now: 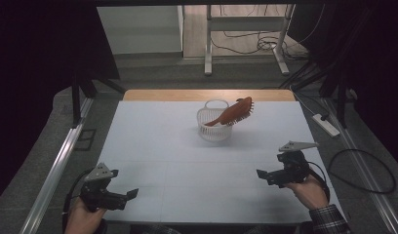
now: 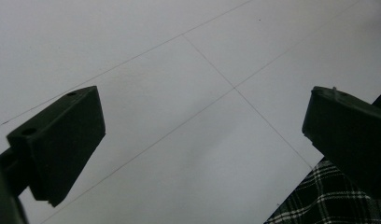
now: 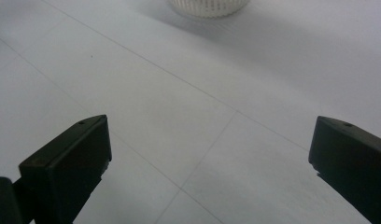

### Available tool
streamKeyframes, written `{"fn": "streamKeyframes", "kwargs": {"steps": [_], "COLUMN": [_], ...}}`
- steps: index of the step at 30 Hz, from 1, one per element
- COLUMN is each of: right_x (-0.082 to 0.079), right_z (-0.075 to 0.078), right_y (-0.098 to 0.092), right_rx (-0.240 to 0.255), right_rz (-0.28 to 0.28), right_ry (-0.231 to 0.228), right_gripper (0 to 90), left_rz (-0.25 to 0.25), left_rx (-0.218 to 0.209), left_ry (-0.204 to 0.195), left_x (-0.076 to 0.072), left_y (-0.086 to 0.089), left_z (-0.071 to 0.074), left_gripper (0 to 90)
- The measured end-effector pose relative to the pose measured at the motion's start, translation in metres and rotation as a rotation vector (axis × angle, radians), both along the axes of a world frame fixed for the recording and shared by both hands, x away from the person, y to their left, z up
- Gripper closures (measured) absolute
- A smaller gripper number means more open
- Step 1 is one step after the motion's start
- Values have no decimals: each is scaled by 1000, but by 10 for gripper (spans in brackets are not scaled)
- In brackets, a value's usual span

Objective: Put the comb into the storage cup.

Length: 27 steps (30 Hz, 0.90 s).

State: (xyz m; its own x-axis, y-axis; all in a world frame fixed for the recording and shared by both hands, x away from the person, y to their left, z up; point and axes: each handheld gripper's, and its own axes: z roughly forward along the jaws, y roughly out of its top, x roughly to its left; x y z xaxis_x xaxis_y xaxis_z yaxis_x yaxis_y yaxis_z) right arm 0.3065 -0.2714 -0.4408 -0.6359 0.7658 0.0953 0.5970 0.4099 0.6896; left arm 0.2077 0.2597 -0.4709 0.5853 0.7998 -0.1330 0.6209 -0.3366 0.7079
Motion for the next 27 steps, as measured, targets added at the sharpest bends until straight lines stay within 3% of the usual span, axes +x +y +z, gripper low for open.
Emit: {"fn": "streamKeyframes", "kwargs": {"steps": [27], "right_x": [-32], "right_z": [-8], "right_y": [-29], "right_rx": [-38], "right_rz": [-71], "right_ry": [7], "right_gripper": [0], "left_rz": [3], "left_rx": [-1], "left_ry": [-2], "left_x": [0], "left_y": [0], "left_z": [0], "left_gripper": [0]}}
